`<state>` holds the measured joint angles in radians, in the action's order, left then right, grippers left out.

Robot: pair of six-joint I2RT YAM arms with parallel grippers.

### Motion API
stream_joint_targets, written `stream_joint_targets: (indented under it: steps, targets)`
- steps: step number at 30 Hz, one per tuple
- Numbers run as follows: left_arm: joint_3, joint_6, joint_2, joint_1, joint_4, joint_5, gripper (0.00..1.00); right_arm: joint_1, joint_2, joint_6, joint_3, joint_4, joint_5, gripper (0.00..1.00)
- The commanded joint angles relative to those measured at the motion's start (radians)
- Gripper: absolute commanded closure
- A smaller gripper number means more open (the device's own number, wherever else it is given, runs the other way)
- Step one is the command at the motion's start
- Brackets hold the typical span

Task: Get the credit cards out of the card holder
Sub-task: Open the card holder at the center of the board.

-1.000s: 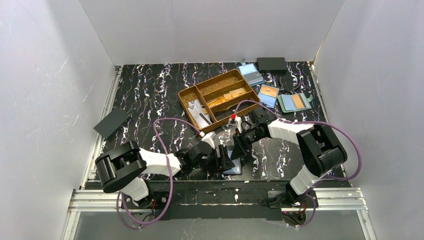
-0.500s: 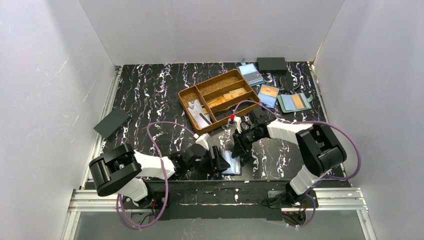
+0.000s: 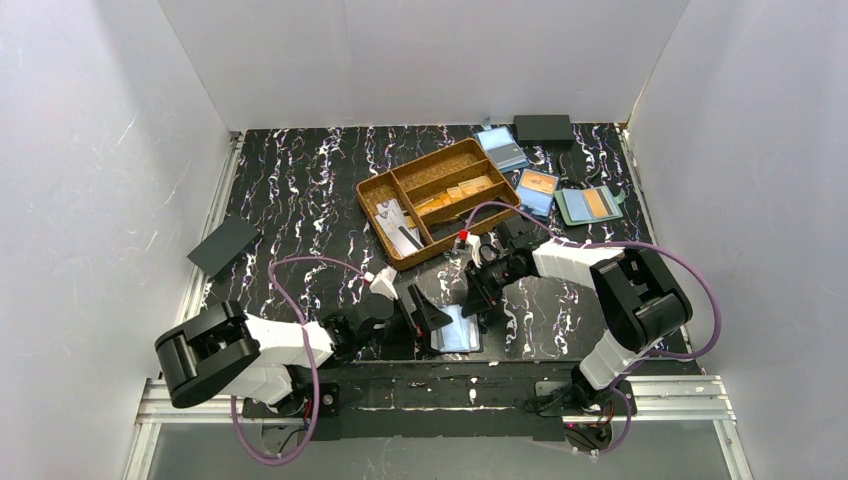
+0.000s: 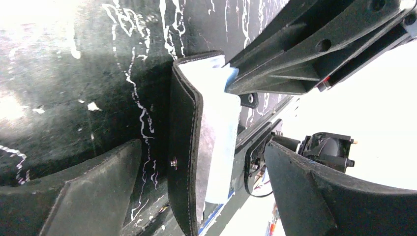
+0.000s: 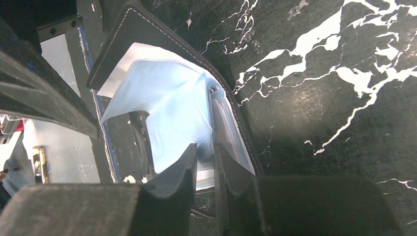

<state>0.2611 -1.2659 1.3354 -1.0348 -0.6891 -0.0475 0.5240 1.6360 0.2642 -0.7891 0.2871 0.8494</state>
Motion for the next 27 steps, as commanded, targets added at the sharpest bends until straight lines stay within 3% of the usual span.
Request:
stream_joint_targets:
  steps: [1, 6, 11, 16, 17, 19, 22, 27]
  targets:
    - [-0.048, 0.003, -0.056, 0.01, 0.236, -0.121, 0.02, 0.005, 0.011, 0.003, -0.005, -0.009, 0.005, 0.79]
    - [-0.016, 0.087, -0.254, 0.01, 0.51, -0.235, 0.01, 0.005, 0.0, -0.002, -0.003, -0.018, -0.017, 0.81]
    - [0.01, 0.168, -0.561, 0.01, 0.767, -0.345, 0.01, 0.005, -0.016, -0.008, -0.001, -0.029, -0.033, 0.8]
    - [-0.038, 0.323, -0.823, 0.013, 0.626, -0.195, 0.01, 0.005, -0.026, -0.006, -0.005, -0.028, -0.051, 0.66]
    - [-0.027, 0.336, -0.836, 0.013, 0.627, -0.164, 0.05, 0.005, -0.03, 0.0, -0.009, -0.021, -0.054, 0.62]
    - [0.01, 0.34, -0.812, 0.012, 0.638, -0.106, 0.11, 0.005, -0.046, 0.024, -0.019, 0.001, -0.064, 0.53]
    - [0.09, 0.343, -0.658, -0.018, 0.639, -0.039, 0.17, 0.005, -0.075, 0.059, -0.024, 0.015, -0.079, 0.44]
    - [0.312, 0.423, -0.367, -0.189, 0.658, -0.158, 0.22, -0.034, -0.115, 0.145, -0.05, 0.085, -0.086, 0.42]
